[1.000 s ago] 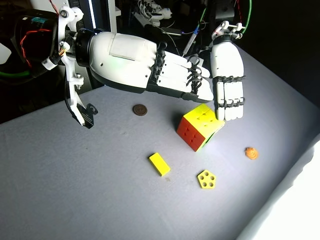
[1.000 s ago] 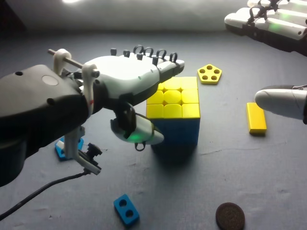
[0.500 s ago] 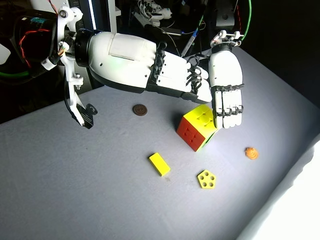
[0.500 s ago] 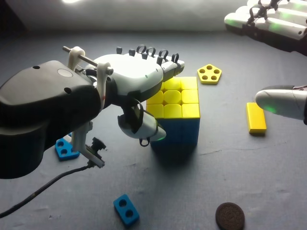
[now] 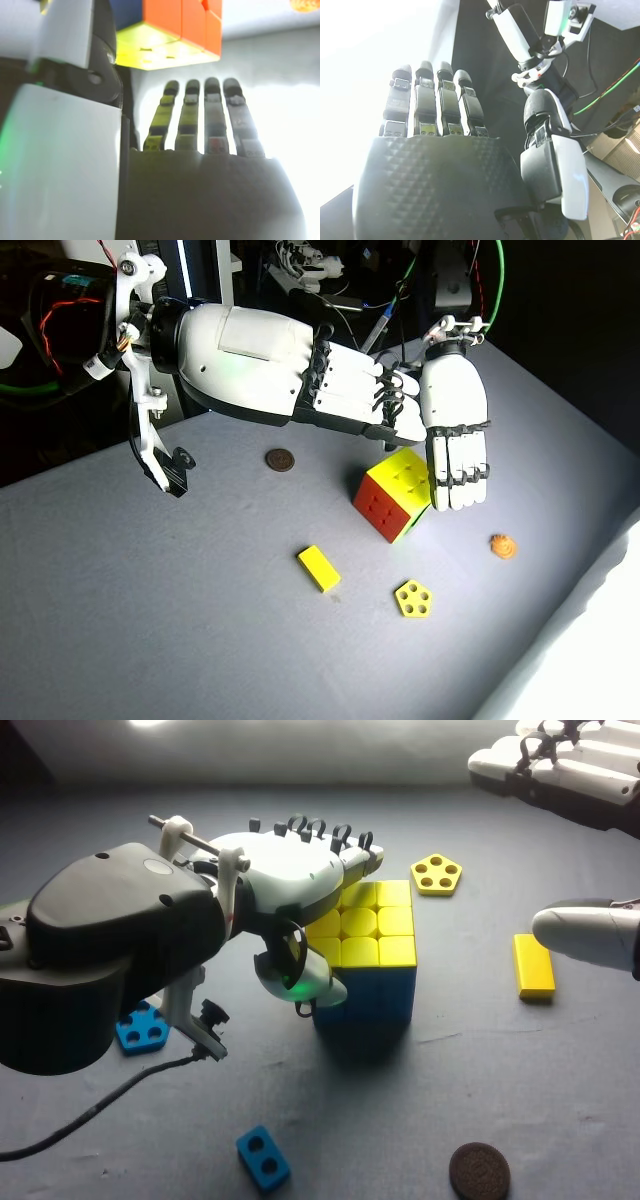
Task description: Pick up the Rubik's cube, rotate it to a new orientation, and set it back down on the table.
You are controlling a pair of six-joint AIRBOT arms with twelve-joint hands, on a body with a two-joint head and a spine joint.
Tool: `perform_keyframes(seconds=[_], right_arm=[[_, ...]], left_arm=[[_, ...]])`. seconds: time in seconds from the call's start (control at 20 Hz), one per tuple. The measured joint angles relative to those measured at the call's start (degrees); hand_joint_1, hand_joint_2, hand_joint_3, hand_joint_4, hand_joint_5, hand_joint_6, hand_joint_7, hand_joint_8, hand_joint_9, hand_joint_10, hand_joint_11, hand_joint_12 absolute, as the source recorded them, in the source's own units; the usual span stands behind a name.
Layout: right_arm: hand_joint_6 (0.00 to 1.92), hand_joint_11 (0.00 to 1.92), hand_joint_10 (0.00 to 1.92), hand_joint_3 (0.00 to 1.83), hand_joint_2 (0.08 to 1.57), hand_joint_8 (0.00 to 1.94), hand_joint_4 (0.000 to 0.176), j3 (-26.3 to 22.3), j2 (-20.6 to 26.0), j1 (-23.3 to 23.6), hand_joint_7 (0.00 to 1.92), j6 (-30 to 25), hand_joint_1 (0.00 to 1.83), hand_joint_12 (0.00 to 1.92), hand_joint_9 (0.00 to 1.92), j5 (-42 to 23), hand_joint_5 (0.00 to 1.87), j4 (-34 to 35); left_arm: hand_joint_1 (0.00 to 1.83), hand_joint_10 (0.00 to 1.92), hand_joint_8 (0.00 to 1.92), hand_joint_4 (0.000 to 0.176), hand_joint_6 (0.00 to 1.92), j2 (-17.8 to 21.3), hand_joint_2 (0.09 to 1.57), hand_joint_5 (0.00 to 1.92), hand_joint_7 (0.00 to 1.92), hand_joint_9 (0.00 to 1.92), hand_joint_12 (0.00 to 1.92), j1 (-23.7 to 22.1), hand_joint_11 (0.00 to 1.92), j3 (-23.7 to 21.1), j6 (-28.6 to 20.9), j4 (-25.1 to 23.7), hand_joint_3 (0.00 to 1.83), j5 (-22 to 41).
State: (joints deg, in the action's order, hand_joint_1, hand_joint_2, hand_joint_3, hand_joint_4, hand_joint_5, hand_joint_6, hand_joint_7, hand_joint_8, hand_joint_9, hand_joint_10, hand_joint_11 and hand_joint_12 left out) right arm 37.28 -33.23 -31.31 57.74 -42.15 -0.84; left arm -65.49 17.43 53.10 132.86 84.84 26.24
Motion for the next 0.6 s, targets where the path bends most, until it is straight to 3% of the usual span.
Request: perform_keyframes(seconds=[0.2,0.6], right_arm=[[0.01,0.0,0.01,0.0,1.3,0.01,0.0,0.0,0.0,0.0,0.18,-0.02,0.1,0.39,0.15,-0.04,0.11,-0.04],[0.0,0.0,0.0,0.0,1.31,0.0,0.0,0.0,0.0,0.0,0.14,-0.02,0.11,0.3,0.12,-0.02,0.08,-0.07]], left_arm=[[0.93,0.0,0.0,0.0,0.0,-0.81,1.07,0.0,0.0,0.0,0.0,0.61,0.0,0.72,0.11,0.04,0.0,0.26],[0.96,0.0,0.0,0.0,0.0,-3.26,1.05,0.0,0.0,0.0,0.0,0.83,0.0,3.1,0.15,0.13,0.0,0.04]])
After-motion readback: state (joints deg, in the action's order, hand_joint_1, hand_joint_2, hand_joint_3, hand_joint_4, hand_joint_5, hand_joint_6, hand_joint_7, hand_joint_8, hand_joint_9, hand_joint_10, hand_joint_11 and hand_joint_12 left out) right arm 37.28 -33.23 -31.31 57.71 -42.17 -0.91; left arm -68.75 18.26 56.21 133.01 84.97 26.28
